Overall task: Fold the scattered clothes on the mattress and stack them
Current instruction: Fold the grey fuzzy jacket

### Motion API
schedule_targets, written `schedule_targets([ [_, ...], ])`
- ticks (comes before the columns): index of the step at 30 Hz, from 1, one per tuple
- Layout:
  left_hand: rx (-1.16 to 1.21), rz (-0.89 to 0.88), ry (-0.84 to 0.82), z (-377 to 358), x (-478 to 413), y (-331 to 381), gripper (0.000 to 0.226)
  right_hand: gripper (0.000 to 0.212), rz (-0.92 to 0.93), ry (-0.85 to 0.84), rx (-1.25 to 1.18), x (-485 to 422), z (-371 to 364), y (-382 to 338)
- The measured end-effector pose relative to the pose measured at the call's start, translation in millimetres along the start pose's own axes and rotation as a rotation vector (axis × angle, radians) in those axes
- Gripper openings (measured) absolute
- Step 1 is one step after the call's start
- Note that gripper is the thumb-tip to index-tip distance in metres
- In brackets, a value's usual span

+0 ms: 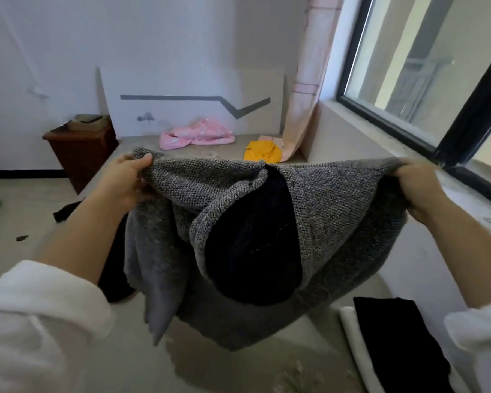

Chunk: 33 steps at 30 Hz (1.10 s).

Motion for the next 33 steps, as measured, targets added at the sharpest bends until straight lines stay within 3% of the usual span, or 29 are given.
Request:
schedule_targets([
  [4, -0.125, 0.089, 0.08, 0, -25, 0, 0.007, 0.015, 0.07, -0.036, 0.644, -17, -30, 13],
  [7, -0.101, 0.068, 0.145, -7, -44, 0, 0.014, 0.014, -0.005, -0.111, 0.908, -30, -54, 11],
  [9, -0.127, -0.037, 0.223, -11, -60, 6, 0.016, 0.016, -0.106, -0.119, 0.837, -43, -65, 6],
  [11, -0.266, -0.202, 0.274, -11, -77, 16, 0.018, 0.017, -0.222, -0.131, 0.495, -57, -75, 5],
  [13, -0.435, -0.333, 0.305, -10, -93, 31, 0.023, 0.017, -0.169, -0.03, 0.264, -66, -81, 3],
  [17, -0.583, -0.47, 0.298, -10, -106, 63, 0.029, 0.024, 0.177, 0.146, 0.42, -51, -71, -3],
  [20, -0.722, -0.439, 0.242, -8, -103, 61, 0.035, 0.031, 0.258, 0.157, 0.506, -30, -64, 11],
  [24, -0.938, -0.213, 0.086, 1, -92, -6, 0.026, 0.017, 0.206, 0.022, 0.634, 1, -69, 70],
  [27, -0.86, 0.047, -0.043, 18, -76, -107, 0.02, 0.011, 0.09, -0.155, 0.751, 34, -78, 123],
  [29, -0.765, 0.257, -0.089, 30, -51, -177, 0.006, 0.026, -0.022, -0.268, 0.836, 57, -83, 162],
  [31, -0.663, 0.49, -0.077, 44, -24, -242, 0.024, 0.034, -0.16, -0.377, 0.924, 80, -88, 199],
  [33, -0.627, 0.72, -0.043, 63, 5, -296, 0.021, 0.025, -0.275, -0.483, 0.977, 102, -93, 228],
])
Point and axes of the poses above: each hand's wrist, its own x-axis away from the middle knuckle, its own z-axis out of the back of the hand, y = z × x, the point moved 1 cm from there along -x, towards the middle knuckle, and after that the axes turned 2 degrees about x, right-handed, at the moved point
